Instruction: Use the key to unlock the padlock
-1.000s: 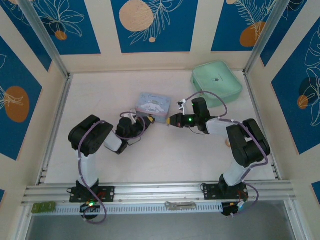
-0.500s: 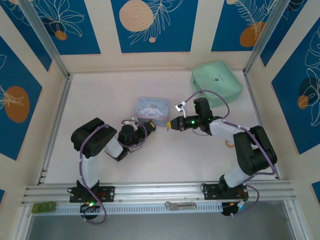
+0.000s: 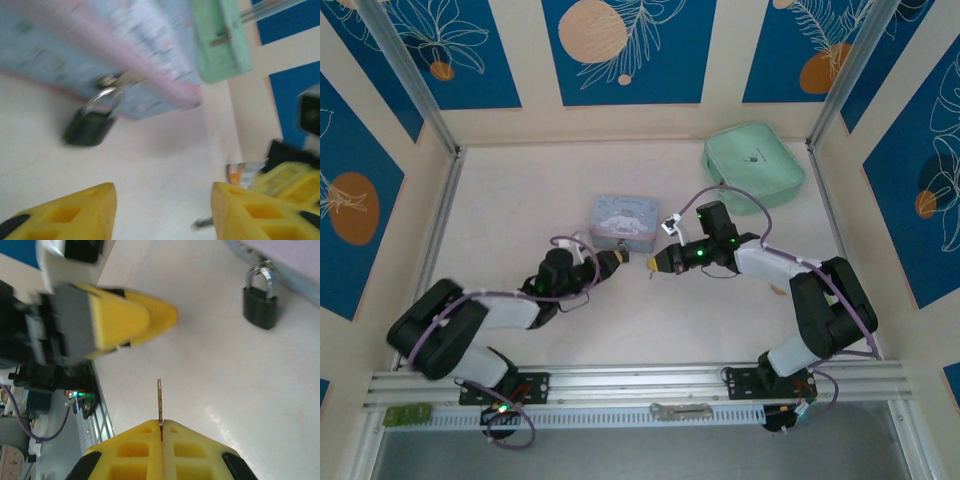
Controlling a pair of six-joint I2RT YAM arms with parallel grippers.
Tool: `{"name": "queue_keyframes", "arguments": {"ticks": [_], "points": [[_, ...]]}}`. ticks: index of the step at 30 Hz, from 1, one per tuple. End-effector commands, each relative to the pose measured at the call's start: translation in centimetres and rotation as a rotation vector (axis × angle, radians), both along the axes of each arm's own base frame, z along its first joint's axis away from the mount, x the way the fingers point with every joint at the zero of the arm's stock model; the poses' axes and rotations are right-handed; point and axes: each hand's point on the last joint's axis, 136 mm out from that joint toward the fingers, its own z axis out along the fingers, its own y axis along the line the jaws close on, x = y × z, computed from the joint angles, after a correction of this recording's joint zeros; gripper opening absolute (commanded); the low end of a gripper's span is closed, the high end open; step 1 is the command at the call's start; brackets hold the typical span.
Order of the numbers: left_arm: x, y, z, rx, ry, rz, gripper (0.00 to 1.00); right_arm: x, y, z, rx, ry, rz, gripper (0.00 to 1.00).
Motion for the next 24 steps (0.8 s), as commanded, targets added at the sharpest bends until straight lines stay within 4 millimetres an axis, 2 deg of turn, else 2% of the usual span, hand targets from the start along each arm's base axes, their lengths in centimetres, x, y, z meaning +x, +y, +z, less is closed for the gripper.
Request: {"name": "queue_keyframes", "arguments": {"ticks": [1, 3, 5, 9, 16, 24], "points": [[-0.1, -0.5, 3.2, 0.139, -0.098, -0.088, 0.6, -0.6, 0.7, 2.0, 0.032, -0.03, 0.049, 0.0], [-0.1, -1.6, 5.7, 0.109, -0.147, -0.145, 0.61, -0.7, 0.9, 2.5, 0.047, -0.035, 0.058, 0.0], [-0.4, -2.9, 6.8, 0.075, -0.151, -0.214, 0.6, -0.9, 1.0, 3.3, 0.071, -0.041, 0.074, 0.0], [-0.7, -5.0, 7.5, -0.01, -0.137, -0.31, 0.54, -1.5, 1.2, 4.9, 0.113, -0.058, 0.101, 0.0], [-1.4, -6.8, 9.0, -0.126, -0.16, -0.402, 0.49, -1.8, 0.8, 7.1, 0.172, -0.095, 0.102, 0.0], [-1.8, -7.4, 10.1, -0.223, -0.182, -0.436, 0.49, -0.9, 0.8, 7.4, 0.18, -0.1, 0.095, 0.0]]}}
